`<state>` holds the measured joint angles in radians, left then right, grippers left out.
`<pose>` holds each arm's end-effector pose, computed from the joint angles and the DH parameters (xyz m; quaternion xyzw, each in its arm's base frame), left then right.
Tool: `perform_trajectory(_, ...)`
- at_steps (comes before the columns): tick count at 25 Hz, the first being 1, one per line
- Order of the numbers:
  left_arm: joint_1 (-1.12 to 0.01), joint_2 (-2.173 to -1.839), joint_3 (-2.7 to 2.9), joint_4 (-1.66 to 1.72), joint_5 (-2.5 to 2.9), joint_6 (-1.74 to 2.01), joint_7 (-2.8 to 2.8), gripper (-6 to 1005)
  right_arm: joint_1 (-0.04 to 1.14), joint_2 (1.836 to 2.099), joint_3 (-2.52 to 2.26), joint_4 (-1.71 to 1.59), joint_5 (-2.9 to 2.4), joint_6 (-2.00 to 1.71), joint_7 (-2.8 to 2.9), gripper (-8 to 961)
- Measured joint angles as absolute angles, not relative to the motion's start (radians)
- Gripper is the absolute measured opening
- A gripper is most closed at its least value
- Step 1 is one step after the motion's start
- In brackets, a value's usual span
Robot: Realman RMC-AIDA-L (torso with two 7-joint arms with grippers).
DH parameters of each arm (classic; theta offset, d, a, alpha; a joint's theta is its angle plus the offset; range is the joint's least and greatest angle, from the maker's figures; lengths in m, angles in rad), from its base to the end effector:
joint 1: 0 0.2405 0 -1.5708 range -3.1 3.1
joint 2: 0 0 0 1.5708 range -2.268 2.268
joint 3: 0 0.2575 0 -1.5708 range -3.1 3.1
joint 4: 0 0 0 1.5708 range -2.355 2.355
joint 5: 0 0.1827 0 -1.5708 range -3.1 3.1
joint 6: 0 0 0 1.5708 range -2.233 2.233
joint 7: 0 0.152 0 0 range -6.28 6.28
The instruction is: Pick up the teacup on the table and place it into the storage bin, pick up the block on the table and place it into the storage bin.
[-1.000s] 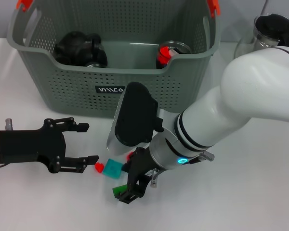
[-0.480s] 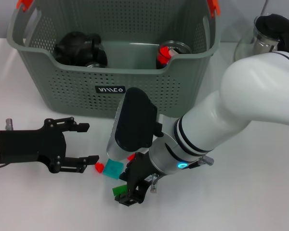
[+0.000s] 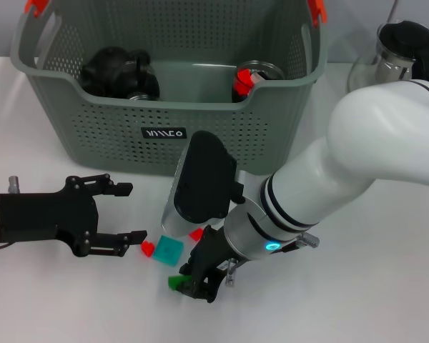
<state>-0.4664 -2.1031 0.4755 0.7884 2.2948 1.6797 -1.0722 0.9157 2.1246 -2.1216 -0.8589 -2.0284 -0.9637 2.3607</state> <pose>-0.2835 0.2797 0.0059 -0.9713 -0.0995 -0.1491 0.1565 0.1205 0.2956 -0.1654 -0.9866 0.0850 -0.1388 0.0112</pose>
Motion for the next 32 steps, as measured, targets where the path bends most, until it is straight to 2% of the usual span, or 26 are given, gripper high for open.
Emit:
perform_trajectory(6, -0.466, -2.103, 0.476, 0.788, 2.295, 1.680, -1.072, 847, 0.916, 2.121, -2.121, -0.866, -2.028, -0.969, 2.361, 162)
perform_trajectory(17, -0.462, -2.103, 0.475, 0.793, 2.299, 1.681, -1.073, 846, 0.867, 2.098, -1.964, -0.980, -2.090, -1.173, 2.361, 162)
perform_trajectory(27, -0.462, -2.103, 0.474, 0.796, 2.294, 1.683, -1.074, 847, 0.737, 2.099, -1.562, -1.356, -2.217, -1.560, 2.398, 161)
perform_trajectory(32, -0.465, -2.102, 0.474, 0.796, 2.294, 1.688, -1.075, 847, 0.738, 2.099, -1.443, -1.559, -2.212, -1.635, 2.457, 162)
